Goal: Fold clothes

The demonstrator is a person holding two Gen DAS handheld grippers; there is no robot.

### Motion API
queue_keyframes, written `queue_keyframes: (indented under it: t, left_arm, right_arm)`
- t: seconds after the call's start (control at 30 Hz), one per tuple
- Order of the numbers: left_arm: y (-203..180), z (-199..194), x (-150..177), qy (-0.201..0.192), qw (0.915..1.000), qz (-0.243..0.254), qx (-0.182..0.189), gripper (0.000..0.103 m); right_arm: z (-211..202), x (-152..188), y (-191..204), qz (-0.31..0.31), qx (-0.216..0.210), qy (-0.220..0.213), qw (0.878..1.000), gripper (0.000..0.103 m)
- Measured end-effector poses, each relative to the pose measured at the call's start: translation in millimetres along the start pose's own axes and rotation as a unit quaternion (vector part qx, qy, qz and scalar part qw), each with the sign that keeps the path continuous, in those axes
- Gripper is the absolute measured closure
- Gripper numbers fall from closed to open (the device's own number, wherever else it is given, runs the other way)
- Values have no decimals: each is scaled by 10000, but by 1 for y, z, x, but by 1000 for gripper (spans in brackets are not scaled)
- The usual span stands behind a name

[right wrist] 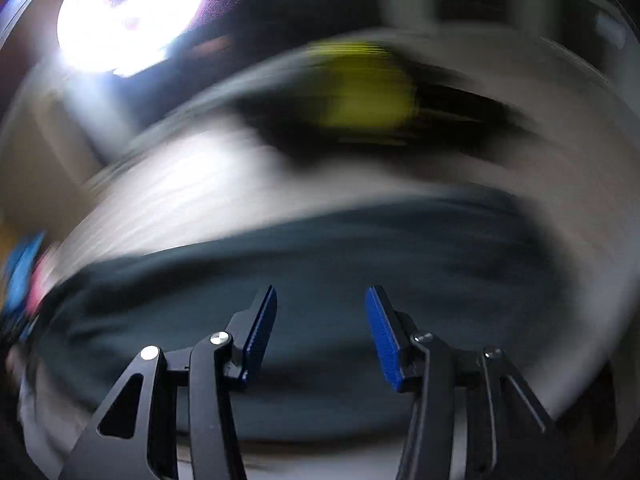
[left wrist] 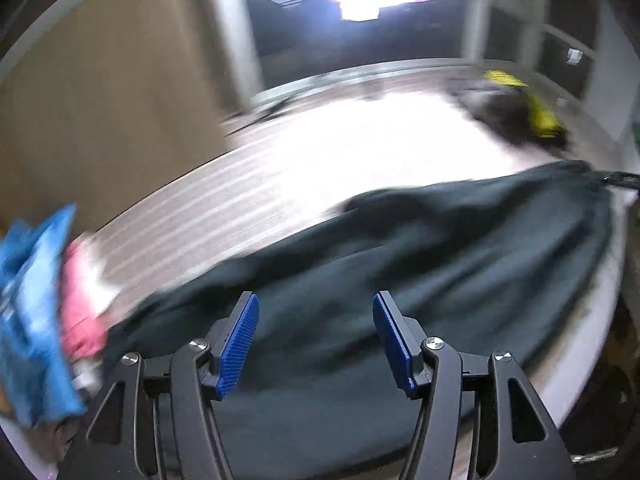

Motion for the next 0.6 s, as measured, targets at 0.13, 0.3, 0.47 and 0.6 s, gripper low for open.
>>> queue_keyframes:
  t: [0.13,0.3,0.47,0.6]
  left_arm:
    - [-116,30,-47,126,9968,403,682,46]
    - [-290,61,-113,162,9763,1612,1438,46]
    - [-416,97,-151,256,9475,2581,1871,46]
    - [-478,124,-164,404,9323,2963,2033,46]
  right_arm:
    - [-10,2,-147,1343,-102,-55,9909,57]
    - [4,6,-175,1320,-702,109,9887,56]
    - [9,1,-167,943,-653,52,9934,56]
    - [10,-2,-161,729,-768,-35,9944,56]
Point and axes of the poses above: each gripper's, at about its wrist camera, not at the fingertips, and z roughly the way its jaws point, y to its left, x to its underside, the point moved 10 cm from there along z, roughly the way its jaws point, and after that the axes turned 5 degrees about y, right-handed, at the moved point
